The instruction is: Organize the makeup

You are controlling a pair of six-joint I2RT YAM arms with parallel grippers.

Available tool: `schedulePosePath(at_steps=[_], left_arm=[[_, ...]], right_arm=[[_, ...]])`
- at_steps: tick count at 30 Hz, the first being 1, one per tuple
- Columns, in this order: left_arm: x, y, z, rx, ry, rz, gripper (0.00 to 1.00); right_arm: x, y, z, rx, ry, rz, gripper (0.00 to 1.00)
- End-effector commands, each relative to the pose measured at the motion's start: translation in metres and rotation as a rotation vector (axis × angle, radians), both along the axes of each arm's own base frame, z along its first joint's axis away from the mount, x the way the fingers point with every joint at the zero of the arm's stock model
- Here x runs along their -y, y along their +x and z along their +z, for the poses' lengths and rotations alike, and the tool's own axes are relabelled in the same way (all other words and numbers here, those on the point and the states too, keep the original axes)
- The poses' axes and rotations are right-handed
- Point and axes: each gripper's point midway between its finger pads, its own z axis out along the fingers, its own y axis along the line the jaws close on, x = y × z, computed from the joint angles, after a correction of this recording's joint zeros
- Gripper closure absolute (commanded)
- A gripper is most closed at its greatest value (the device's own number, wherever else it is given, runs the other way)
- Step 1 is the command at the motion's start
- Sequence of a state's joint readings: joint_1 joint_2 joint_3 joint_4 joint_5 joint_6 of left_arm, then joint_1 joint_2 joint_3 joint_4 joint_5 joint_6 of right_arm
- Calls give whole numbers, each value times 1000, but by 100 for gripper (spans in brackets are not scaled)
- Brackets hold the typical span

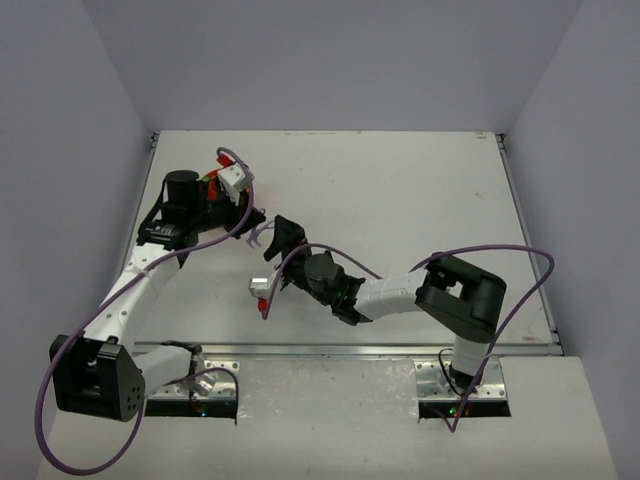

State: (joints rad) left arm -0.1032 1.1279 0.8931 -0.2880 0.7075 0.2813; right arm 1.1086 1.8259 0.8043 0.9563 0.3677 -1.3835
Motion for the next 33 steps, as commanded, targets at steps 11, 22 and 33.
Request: schedulePosePath(at_steps=[11, 22, 33], left_arm=[[-40, 77, 44, 409, -35, 289, 100], [-71, 62, 52, 723, -69, 271, 100], [-72, 55, 21, 765, -47, 151, 100]], right_arm=[[81, -62, 48, -482, 661, 18, 1], [110, -75, 33, -557, 733, -13, 1], [111, -71, 20, -577, 724, -53, 1]])
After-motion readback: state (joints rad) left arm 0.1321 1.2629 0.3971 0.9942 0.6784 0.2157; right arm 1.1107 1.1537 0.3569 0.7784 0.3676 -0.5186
